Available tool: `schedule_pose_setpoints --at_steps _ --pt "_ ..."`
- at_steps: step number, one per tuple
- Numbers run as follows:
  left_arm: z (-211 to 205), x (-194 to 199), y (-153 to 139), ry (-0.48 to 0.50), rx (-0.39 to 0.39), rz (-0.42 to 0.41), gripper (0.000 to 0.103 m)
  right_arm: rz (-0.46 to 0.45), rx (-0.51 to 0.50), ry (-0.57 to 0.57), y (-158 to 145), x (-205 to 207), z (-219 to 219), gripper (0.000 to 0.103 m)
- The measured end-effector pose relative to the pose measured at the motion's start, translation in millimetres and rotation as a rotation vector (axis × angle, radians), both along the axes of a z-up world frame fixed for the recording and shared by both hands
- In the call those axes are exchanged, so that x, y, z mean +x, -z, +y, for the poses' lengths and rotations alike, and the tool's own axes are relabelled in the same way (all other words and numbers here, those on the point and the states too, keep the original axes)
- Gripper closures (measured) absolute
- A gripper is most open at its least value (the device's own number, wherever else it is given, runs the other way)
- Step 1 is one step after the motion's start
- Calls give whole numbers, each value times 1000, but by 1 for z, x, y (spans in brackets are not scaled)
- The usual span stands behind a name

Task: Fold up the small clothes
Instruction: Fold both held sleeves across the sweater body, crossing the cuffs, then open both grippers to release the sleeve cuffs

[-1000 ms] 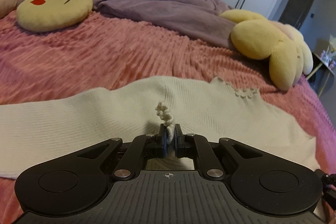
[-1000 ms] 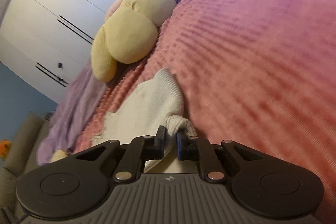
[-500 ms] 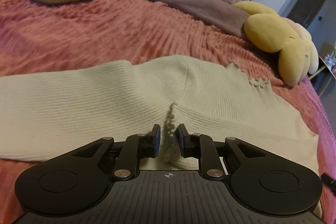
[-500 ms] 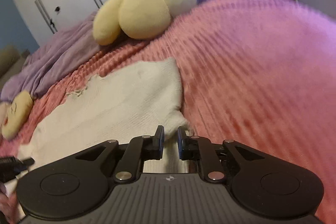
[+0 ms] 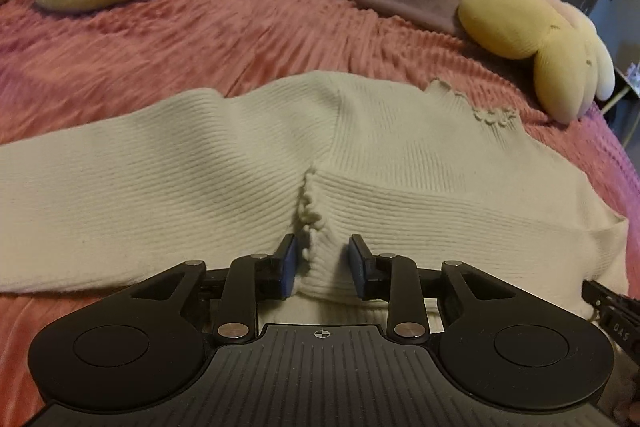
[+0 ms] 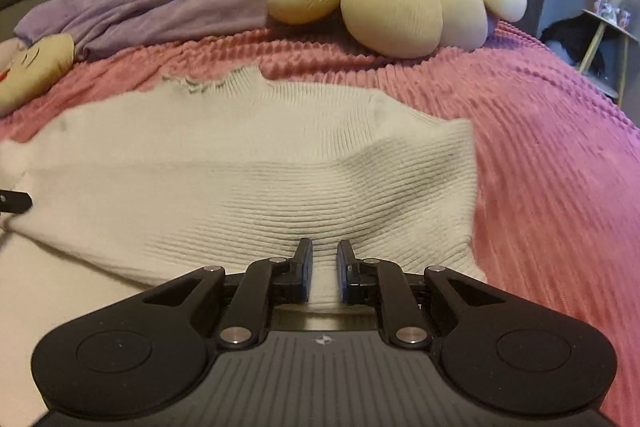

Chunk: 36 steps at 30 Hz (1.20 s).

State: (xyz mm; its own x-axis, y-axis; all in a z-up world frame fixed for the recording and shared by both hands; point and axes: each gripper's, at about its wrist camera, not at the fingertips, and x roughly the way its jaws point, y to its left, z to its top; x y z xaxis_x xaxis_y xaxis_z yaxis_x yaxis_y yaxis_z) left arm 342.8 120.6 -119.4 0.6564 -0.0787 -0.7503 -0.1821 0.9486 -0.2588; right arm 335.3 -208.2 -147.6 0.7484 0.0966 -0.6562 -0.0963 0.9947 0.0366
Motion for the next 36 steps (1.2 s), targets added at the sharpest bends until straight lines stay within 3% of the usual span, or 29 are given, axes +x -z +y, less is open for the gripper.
schedule_pose_setpoints --at_steps 3,6,10,11,13,16,19,21,23,25,29,31,36 --pt "9 -3 -3 -24 -53 3 80 3 -31 -19 -3 -2 1 90" --pt "20 -7 -7 -51 -89 7 78 -21 -51 -19 -12 -7 7 88" --pt "36 -11 -10 -94 -88 13 69 -33 -39 -17 -14 -16 10 83" --pt "42 -14 -11 -102 -115 8 67 -13 -53 -19 -10 -14 11 82" --pt "60 -29 -15 -122 -207 -29 50 4 -72 -39 -5 -12 12 81" --pt "91 -58 -20 -210 -275 -61 42 21 -73 -43 -10 -10 11 79" --pt "135 -102 -21 -352 -340 -78 42 -1 -54 -41 -21 -22 12 64" --pt "165 -131 -21 -464 -377 -96 42 -34 -17 -56 -27 -40 11 48" --pt "195 -158 -20 -583 -370 -118 42 -52 28 -66 -30 -54 11 42" --pt "221 -178 -18 -682 -366 -115 42 -54 62 -69 -32 -66 12 42" --pt "261 -208 -5 -830 -460 -158 48 -38 91 -67 -32 -78 19 41" --pt "273 -214 -1 -875 -493 -181 57 -21 75 -64 -30 -79 23 40" --pt "295 -218 5 -952 -507 -236 65 -7 39 -54 -30 -83 28 40"
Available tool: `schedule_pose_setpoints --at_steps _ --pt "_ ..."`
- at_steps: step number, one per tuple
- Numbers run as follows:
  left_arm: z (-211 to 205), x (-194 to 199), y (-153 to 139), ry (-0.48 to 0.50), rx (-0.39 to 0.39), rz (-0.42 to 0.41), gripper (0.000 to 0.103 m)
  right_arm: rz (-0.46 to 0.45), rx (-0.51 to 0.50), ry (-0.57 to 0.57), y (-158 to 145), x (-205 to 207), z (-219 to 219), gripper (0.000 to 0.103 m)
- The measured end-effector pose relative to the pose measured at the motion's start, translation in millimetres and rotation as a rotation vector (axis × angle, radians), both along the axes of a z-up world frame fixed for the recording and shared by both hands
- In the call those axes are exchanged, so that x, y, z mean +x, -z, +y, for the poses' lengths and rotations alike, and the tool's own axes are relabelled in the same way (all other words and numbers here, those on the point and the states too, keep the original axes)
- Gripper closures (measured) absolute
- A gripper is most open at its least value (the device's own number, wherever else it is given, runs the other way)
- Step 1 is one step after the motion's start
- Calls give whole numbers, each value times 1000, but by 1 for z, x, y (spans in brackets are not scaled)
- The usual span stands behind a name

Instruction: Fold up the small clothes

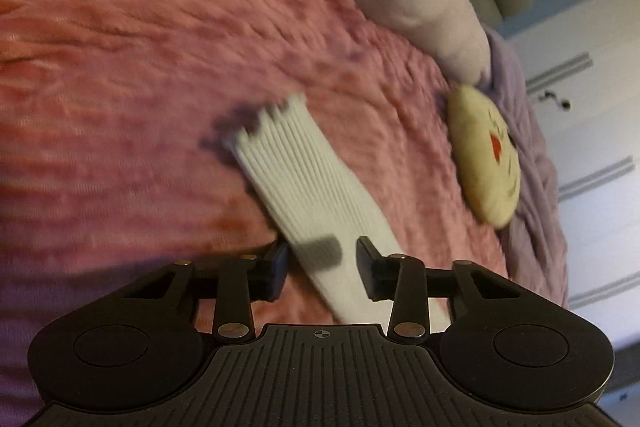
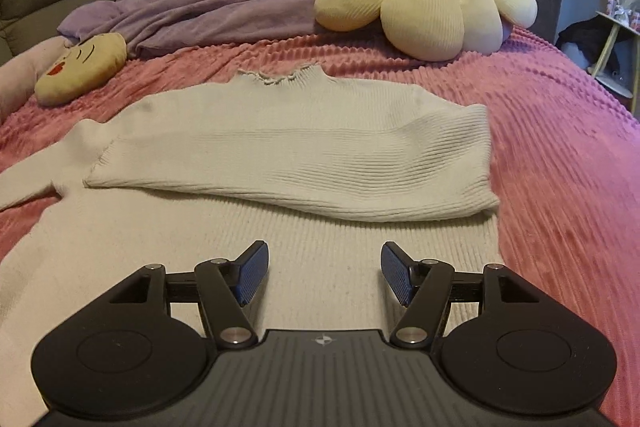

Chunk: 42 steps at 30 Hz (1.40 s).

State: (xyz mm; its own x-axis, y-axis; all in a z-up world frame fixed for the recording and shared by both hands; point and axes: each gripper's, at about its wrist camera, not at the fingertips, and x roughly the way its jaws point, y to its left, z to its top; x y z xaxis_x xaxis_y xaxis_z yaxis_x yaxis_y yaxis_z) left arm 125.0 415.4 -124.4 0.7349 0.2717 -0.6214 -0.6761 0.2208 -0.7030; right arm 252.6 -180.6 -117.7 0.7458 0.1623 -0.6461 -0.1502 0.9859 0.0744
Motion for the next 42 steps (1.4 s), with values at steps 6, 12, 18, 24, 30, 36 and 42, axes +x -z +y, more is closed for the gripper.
schedule_pose_setpoints --at_steps 6,12,18,24,30,36,42 --pt "9 6 -5 29 63 52 90 8 -82 71 6 1 -2 40" --pt "-28 23 -53 123 284 60 94 15 -35 89 11 -2 -15 40" --pt "-141 79 -116 458 533 -54 94 0 -12 102 11 -7 -21 40" --pt "-283 133 -106 807 609 -53 57 -2 8 115 12 -10 -25 40" --pt "-334 124 -59 921 649 54 43 5 -5 103 6 -11 -28 41" --pt "-287 108 -36 797 698 223 42 -6 77 40 -8 -4 -13 46" --pt "-242 97 -30 706 650 280 42 10 127 -136 -15 27 53 48"
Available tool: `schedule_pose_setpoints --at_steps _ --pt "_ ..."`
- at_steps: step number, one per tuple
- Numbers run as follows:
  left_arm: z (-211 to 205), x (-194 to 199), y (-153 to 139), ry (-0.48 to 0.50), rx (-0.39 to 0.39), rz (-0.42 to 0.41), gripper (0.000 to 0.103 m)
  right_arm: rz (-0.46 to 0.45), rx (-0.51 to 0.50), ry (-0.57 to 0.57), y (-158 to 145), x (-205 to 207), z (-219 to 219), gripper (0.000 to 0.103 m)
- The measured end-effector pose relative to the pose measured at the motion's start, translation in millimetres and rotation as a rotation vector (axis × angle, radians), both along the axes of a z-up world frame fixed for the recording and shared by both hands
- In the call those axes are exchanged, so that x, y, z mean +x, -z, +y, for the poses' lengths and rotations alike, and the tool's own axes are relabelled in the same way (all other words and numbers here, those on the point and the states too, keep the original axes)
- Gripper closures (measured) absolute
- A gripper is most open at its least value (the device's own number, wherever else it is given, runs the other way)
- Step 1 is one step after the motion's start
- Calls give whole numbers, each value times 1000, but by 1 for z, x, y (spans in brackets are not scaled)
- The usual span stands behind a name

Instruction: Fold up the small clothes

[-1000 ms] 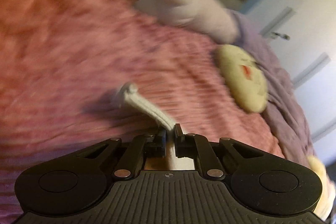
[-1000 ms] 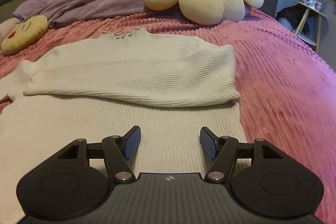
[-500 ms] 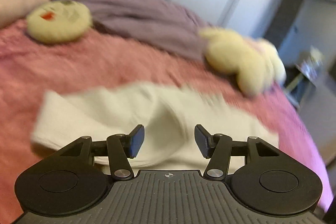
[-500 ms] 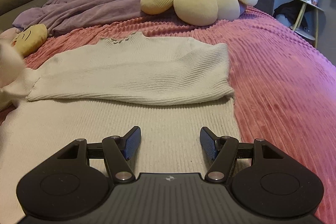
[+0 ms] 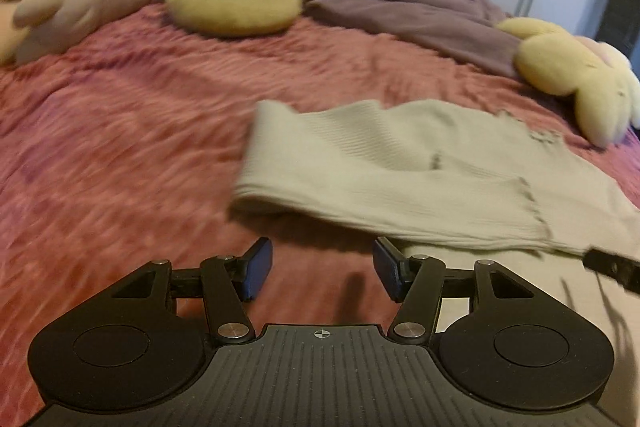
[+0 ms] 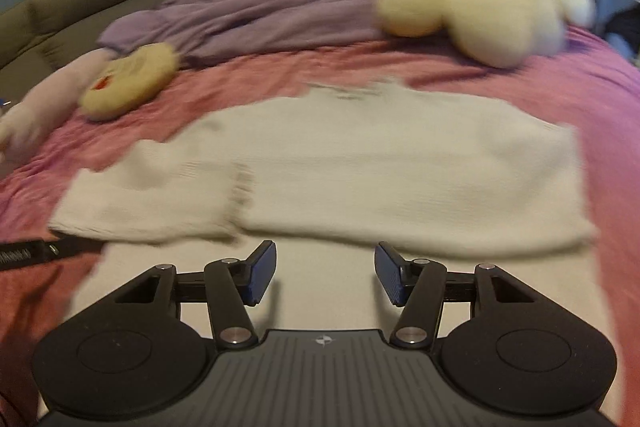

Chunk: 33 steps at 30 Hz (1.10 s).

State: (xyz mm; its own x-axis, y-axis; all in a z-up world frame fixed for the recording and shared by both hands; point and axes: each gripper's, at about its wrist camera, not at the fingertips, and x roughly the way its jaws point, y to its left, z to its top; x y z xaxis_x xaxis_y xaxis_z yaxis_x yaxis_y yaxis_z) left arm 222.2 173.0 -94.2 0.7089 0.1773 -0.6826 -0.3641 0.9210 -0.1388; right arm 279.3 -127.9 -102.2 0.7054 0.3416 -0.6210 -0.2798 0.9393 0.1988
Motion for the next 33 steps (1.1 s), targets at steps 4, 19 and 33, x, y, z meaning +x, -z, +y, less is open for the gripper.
schedule_pose_setpoints --at_steps 4,19,33 --pt "11 -3 10 -17 -13 17 42 5 5 -76 -4 26 39 49" --pt "1 7 7 8 49 15 36 -6 3 -94 -15 51 57 96" --pt "-51 67 9 126 162 69 36 44 4 232 15 44 -101 92"
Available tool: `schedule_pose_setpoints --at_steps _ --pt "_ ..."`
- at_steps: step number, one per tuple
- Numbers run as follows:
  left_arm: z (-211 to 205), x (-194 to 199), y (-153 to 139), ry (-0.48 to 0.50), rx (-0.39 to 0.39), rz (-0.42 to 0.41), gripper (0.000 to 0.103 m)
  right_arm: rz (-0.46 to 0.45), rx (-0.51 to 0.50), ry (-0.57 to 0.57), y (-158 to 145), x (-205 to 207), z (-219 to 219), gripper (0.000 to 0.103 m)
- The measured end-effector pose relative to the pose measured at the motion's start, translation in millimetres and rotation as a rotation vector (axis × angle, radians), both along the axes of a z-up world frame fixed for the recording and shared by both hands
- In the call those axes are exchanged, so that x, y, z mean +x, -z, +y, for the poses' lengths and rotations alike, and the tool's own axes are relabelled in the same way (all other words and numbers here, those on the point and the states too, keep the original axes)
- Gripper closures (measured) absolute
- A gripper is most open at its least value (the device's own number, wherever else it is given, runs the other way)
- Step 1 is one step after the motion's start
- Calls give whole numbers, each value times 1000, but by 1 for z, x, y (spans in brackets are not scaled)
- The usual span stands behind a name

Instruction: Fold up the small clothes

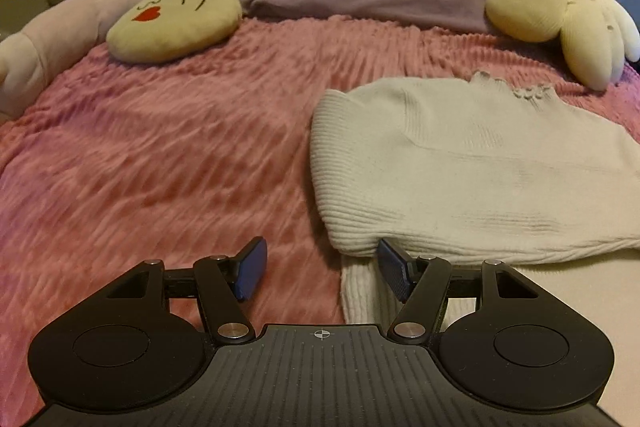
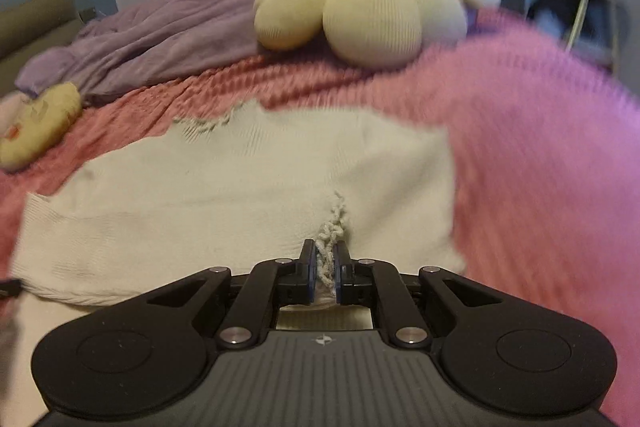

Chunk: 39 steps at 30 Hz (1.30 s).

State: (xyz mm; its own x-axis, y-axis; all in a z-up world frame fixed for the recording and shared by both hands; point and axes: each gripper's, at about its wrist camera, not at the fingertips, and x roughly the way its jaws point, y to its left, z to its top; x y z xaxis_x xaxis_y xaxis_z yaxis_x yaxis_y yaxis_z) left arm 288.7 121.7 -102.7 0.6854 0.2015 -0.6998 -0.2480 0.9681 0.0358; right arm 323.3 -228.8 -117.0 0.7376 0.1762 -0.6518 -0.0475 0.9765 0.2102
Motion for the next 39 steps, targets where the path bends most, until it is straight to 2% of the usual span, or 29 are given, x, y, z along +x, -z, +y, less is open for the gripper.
schedule_pose_setpoints --at_steps 2,3,5,7,8,9,11,15,17,19,26,33,36,39 --pt "2 1 0 -7 -17 1 36 11 57 -6 4 0 -5 87" --pt "2 0 1 -10 -21 3 36 12 72 -21 6 2 -6 80" --pt "2 -1 2 -10 -17 6 35 37 107 -34 10 9 -6 71" --pt "1 -2 1 -3 -7 10 35 64 154 -44 13 13 -7 70" --pt "1 -2 1 -2 -5 9 35 74 149 -42 14 15 -5 73" --pt "1 -2 0 -4 -4 8 35 75 122 -42 13 18 -4 96" --pt "2 -2 -2 -12 -7 3 34 12 1 -44 2 14 6 97" --pt "1 0 -4 -14 0 -2 32 -175 -223 21 -24 -3 15 97" --pt "1 0 -5 -18 7 -6 32 -221 -324 42 -27 -7 16 97" --pt "1 2 -4 -23 -2 -3 32 -211 -350 42 -25 -6 12 97" --pt "2 3 -8 -31 3 -19 32 -117 -330 91 3 6 -15 97" --pt "1 11 -28 -16 -28 -68 32 -127 -395 129 10 4 -15 94" --pt "-12 21 -27 21 -22 -68 31 -175 -306 182 -3 -2 -19 94" --pt "-29 34 -20 66 -39 -76 29 -226 -228 105 -11 -10 -7 91"
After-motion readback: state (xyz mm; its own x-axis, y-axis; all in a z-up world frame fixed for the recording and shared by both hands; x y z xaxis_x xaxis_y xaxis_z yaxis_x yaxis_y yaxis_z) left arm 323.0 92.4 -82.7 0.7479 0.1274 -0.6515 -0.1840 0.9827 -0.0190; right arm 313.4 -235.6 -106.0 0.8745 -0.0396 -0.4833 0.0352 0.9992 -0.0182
